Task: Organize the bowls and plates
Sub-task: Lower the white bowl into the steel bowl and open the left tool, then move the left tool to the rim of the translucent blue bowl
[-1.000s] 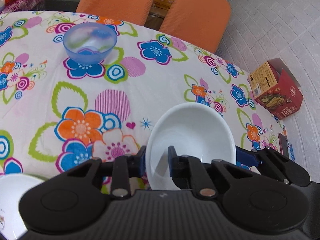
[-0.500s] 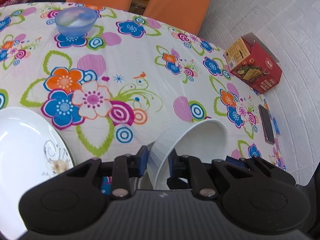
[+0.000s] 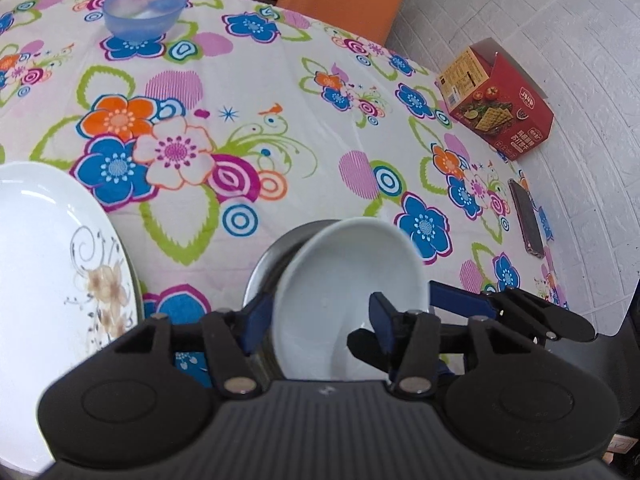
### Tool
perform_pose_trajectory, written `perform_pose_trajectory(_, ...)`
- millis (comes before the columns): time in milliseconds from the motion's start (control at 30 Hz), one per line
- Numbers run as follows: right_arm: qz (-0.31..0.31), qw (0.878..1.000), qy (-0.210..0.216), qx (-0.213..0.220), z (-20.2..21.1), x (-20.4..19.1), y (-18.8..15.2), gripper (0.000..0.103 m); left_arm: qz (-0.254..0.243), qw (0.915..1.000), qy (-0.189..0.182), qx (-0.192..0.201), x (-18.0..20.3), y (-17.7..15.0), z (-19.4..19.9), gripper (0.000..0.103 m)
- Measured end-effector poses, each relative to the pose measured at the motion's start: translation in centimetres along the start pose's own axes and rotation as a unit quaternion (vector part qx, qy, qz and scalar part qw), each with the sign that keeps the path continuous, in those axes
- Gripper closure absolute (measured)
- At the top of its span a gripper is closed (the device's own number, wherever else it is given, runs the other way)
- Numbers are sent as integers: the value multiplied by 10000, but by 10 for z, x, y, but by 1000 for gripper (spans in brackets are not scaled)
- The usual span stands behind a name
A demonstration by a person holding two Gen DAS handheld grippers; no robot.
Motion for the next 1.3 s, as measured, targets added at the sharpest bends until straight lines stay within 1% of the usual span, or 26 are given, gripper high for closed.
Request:
perform_pose_trajectory(100,7,9997,-165,160,5,3,1,38,-97,9998,-20,194,1,3,9,49)
perform_pose_trajectory(300,-116,9997,-138,163,3,8,0,37,-262,9985,135,454,4,7,18,47)
perform_pose_trajectory(433,-216,9997,-98,104,-3,9,0,37,-251,9984,150,484,0,9,20,47)
perform_pose_trajectory(633,-178,9998,-64,106,-8,5,10,37,-200,9982,200,528,-10,16,20,46)
perform_pose_trajectory(767,-199,9997,-9,130,-14,4,21,37,-177,9979,256,574,-19,24,21,46)
perform_pose_trajectory(933,-144,9998,27,156,-28,-1,44,37,-128,9972,394,631,-35,39,19,45)
perform_pose_trajectory(1167,-69,9996,270,56,-64,-13,80,37,-9,9956,652,678,-67,66,15,45)
perform_pose_trajectory(1300,-18,9996,285,-11,-92,-20,101,37,56,9945,727,748,-91,89,16,44)
Point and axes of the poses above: each gripper's, at about its wrist camera, not at the fingertips, and z roughly against the way its jaws point, x to its right, y to its top, the point moved 1 cm from there along -z, roughly the way its jaws point, and after that the axes turned 9 degrees about x, right-handed, at the moved point
